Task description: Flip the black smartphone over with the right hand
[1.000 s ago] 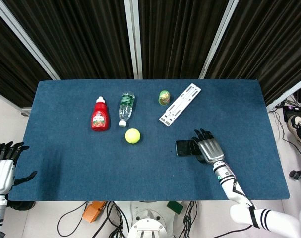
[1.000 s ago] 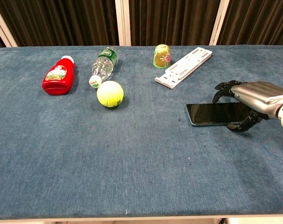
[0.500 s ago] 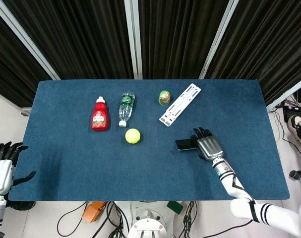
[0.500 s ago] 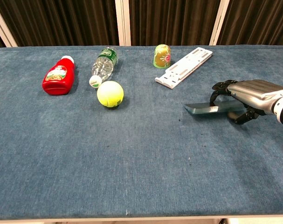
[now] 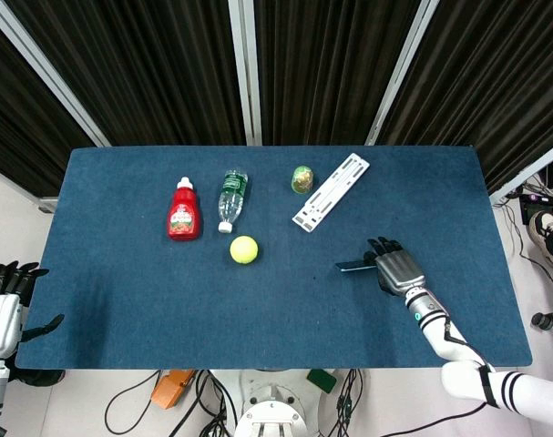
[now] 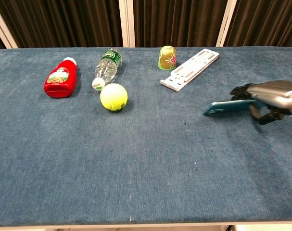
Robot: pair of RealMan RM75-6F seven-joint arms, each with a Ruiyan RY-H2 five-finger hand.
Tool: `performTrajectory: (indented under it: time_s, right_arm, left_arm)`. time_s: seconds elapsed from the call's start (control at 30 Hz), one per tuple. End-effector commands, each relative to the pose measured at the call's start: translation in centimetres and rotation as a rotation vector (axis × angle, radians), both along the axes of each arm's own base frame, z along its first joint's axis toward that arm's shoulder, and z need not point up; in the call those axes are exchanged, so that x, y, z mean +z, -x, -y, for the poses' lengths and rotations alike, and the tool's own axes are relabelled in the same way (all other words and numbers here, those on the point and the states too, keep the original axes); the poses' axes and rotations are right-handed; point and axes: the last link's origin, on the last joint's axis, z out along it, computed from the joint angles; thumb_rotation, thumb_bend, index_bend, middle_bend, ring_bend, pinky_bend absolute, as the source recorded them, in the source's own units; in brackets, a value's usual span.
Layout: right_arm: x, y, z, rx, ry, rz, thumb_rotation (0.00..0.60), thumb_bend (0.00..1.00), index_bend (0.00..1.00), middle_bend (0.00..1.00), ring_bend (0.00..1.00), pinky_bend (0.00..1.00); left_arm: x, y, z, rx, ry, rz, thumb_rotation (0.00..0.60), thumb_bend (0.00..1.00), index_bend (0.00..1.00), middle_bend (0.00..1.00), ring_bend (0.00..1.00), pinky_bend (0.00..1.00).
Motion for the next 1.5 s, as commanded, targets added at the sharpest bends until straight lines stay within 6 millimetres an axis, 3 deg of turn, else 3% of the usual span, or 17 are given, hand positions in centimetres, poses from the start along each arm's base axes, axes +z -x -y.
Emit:
performTrajectory:
  time_s: [0.03, 0.2, 0.63, 0.97, 1.1, 1.27, 1.33, 1.5]
  right_arm:
    - [0.7, -0.1, 0.5, -0.020, -0.015, -0.002, 0.600, 1.00, 0.38, 0.12, 0.00, 0.16]
    - [0.9, -1.2, 1.7, -0.008, -0.008, 0.012, 0.600, 1.00, 0.36, 0.12, 0.00, 0.16]
    - [-0.3, -3.0, 4.6, 0.017, -0.012, -0.013, 0.600, 1.00, 0.08, 0.12, 0.00, 0.16]
    - [-0.9, -3.6, 6.0, 0.026, 0.007, -0.036, 0.600, 1.00, 0.06, 0.12, 0.00, 0.16]
    - [0.1, -3.7, 5.9, 0.033, 0.054, -0.019, 0.600, 1.00, 0.06, 0.12, 0.00, 0.16]
    - [3.6, -3.1, 4.2, 0.064, 0.175, -0.001, 0.600, 0.99, 0.06, 0.12, 0.00, 0.16]
    - [5.3, -2.6, 2.8, 0.075, 0.234, 0.010, 0.600, 0.89, 0.06, 0.12, 0.00, 0.16]
    - [10.0, -0.6, -2.3, 0.077, 0.385, 0.034, 0.600, 0.49, 0.03, 0.12, 0.00, 0.15]
  left_arm:
    - [-0.1, -0.1, 0.0, -0.003, 0.002, 0.001, 0.600, 0.15, 0.24, 0.15, 0.07, 0.00]
    - [0.1, -0.2, 0.0, -0.006, -0.001, -0.003, 0.600, 0.15, 0.24, 0.15, 0.07, 0.00]
    - [0.3, -0.1, 0.2, 0.003, -0.002, -0.007, 0.600, 0.15, 0.24, 0.15, 0.07, 0.00]
    - [0.2, 0.0, 0.0, 0.001, -0.002, -0.003, 0.600, 0.15, 0.24, 0.15, 0.07, 0.00]
    - [0.2, 0.1, 0.0, 0.000, -0.005, -0.002, 0.600, 0.15, 0.24, 0.15, 0.07, 0.00]
    - [0.3, 0.0, -0.1, -0.007, -0.009, 0.000, 0.600, 0.15, 0.24, 0.15, 0.07, 0.00]
    - [0.3, -0.1, -0.1, -0.012, -0.011, -0.001, 0.600, 0.15, 0.24, 0.15, 0.07, 0.00]
    - [0.4, -0.3, -0.2, -0.023, -0.013, -0.002, 0.600, 0.15, 0.24, 0.15, 0.07, 0.00]
